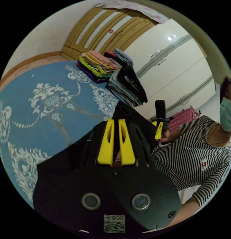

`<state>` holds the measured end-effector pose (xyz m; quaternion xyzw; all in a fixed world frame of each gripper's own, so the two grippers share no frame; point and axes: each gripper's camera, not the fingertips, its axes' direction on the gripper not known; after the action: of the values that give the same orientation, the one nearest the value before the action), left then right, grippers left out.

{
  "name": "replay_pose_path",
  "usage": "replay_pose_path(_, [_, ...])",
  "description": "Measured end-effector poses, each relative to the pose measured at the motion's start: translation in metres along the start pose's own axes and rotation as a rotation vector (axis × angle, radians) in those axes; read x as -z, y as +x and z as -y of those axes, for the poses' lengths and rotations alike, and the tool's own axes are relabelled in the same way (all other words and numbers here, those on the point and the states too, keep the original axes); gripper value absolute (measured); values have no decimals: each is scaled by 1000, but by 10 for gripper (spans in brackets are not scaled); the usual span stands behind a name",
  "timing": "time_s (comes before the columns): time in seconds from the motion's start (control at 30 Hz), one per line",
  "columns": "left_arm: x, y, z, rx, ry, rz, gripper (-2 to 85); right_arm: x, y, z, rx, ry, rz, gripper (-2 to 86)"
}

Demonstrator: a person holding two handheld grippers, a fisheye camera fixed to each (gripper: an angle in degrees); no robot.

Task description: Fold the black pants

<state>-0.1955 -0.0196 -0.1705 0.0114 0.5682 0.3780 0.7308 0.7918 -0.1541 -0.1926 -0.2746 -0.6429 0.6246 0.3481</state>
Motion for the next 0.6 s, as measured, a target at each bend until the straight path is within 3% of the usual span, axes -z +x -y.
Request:
replay_pose_path(0.33, [51,-101,-157,458,-8,103,29,-172,7,49,-92,-372,-100,70])
replay_pose_path(0.6, [81,-82,-225,492,211,17,22,-269,2,83,-130,-557,-105,89])
